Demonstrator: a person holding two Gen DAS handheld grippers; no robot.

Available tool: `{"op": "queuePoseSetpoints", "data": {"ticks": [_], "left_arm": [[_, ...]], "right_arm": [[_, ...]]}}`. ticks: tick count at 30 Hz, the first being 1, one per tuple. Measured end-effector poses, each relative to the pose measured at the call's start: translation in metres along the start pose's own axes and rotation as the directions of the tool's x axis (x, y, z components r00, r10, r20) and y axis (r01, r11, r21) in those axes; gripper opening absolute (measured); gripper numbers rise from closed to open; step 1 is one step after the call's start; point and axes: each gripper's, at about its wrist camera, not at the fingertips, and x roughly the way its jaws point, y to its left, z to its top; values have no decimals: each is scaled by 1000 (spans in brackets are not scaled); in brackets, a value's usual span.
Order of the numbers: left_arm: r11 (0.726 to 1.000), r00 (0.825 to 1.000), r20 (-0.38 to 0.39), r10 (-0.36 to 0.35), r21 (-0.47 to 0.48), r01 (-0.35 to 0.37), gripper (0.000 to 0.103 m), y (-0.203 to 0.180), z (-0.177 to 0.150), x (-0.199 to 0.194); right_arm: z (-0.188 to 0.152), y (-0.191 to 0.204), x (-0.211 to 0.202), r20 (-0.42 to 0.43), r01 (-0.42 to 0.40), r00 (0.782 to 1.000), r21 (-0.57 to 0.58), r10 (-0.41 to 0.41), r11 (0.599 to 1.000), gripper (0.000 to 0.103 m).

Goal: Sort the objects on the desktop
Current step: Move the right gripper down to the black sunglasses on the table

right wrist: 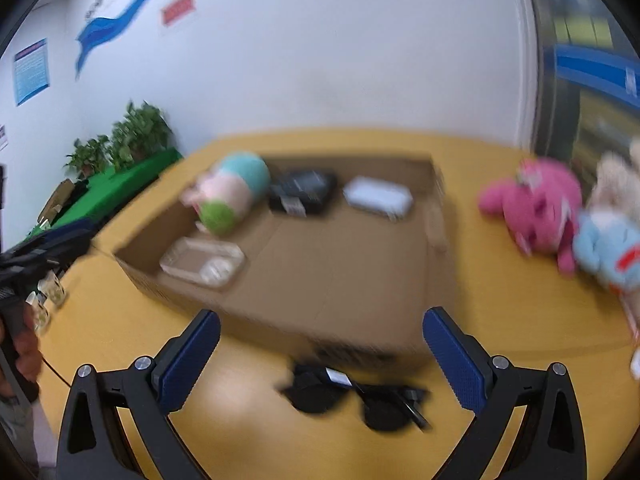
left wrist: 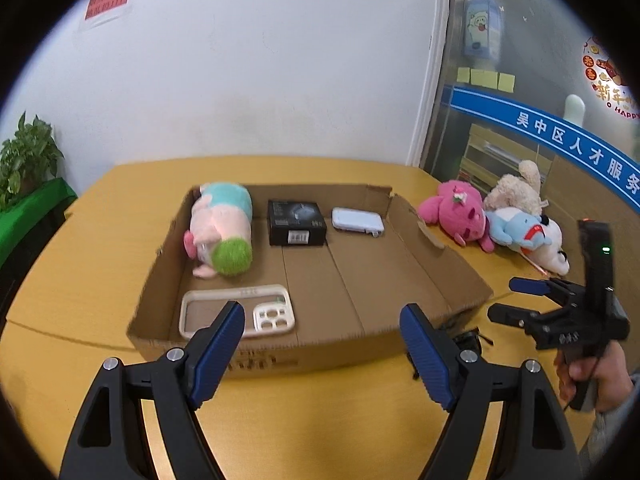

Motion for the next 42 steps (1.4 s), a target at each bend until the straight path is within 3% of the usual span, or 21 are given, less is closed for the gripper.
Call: {"op": "queuePoseSetpoints", "data": {"ticks": [5,9,18,21,24,26,28,29,30,34,37,39,41,42], "left_arm": [[999,996,-92,-24,-27,21,80,7,-30,17],[998,989,-142,-47,-55,40,80,11,-42,28],[998,984,-173,-32,-64,21,80,21,-55,31],[997,983,-181,-42,-75,29,80,23,-58,34],[994,978,-194,-75,-92,58,80,24,-59,39],[988,971,-204,-122,-114,101,80,22,-60,45],[972,951,-229,-206,-157,172,79,19,-62,54],[963,941,-237,-240,-177,201,79,18,-62,58],[952,929,-246,-277,-201,231,79,17,-63,64],[909,877,-294,-381,-292,297,78,11,-73,87],[859,829,-307,-467,-380,343,78,7,-86,100],[837,808,-314,-499,-417,355,78,3,-92,107],[817,789,-315,-527,-443,369,75,-1,-96,112],[810,780,-319,-538,-453,374,73,-4,-98,115]], "right_arm": [[-42,-65,38,-143,-5,990,75,16,997,103],[-60,-80,71,-219,-54,973,113,78,992,103],[-78,-31,78,-224,-144,962,68,156,987,103],[-92,0,65,-239,-228,941,81,241,970,103],[-108,32,51,-253,-287,921,76,297,955,103],[-112,43,40,-229,-288,927,72,297,955,103],[-109,47,32,-186,-238,952,43,242,970,103],[-107,49,31,-167,-176,971,-1,173,984,103],[-105,50,35,-176,-142,975,-25,135,990,103],[-106,64,60,-278,-154,952,-76,127,985,95],[-113,83,62,-272,-98,961,-169,50,981,90],[-116,89,62,-257,-49,966,-203,-5,978,69],[-115,92,61,-247,-39,969,-194,-10,980,54],[-115,94,61,-249,-34,968,-191,-15,981,54]]}}
